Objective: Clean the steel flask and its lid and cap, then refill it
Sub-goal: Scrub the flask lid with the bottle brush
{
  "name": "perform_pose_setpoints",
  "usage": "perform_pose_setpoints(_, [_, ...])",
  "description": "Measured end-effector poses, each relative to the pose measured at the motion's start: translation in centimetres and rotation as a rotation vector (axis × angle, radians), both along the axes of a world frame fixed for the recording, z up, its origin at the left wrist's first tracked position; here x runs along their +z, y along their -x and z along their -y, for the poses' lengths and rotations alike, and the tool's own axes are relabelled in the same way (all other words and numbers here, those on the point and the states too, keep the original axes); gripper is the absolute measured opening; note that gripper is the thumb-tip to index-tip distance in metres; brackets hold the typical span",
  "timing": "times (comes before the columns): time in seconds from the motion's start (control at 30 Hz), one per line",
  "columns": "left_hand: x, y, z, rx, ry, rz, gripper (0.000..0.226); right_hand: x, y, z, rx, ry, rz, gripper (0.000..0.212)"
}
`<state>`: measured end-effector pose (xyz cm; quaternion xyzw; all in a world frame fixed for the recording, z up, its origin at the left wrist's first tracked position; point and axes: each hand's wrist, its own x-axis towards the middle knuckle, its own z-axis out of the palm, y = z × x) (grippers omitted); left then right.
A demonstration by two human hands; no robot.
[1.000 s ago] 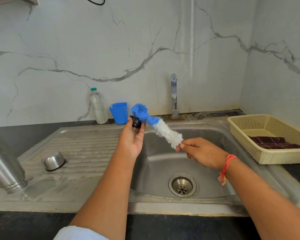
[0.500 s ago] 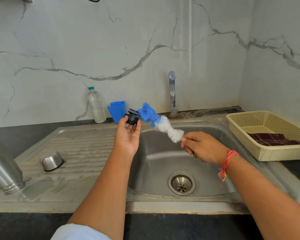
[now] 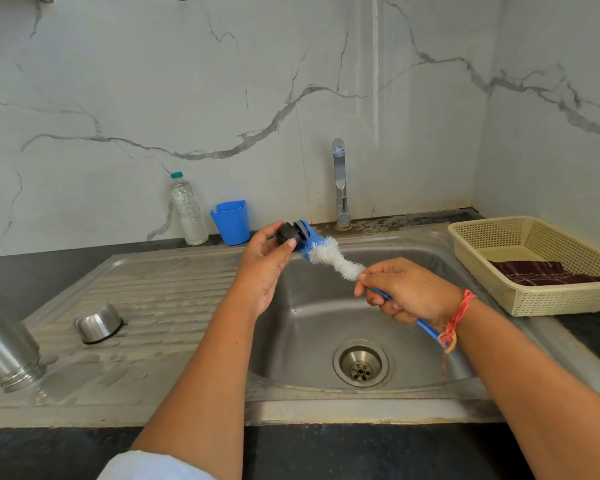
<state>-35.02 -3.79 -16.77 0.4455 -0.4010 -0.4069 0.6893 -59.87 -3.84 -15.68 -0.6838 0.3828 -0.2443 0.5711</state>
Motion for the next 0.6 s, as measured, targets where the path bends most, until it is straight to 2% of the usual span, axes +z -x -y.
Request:
perform_pose_setpoints(0.1, [0.2,0.2,0.1,-0.011,0.003,-0.053,0.029,0.0,0.1,0.1,-0.004,-0.014,0.047,0.026])
perform_pose_setpoints(0.33, [1.0,-0.6,0.0,0.114,-0.001,-0.48,0.019,0.0,0.3,0.2,0.072,-0.076,0.104,0.026])
perform_pose_setpoints(0.6, [0.7,-0.2,0.2,0.018,-0.086,-0.52,0.037,-0.3,-0.1,0.3,0.057,-0.126,0.15,0.025])
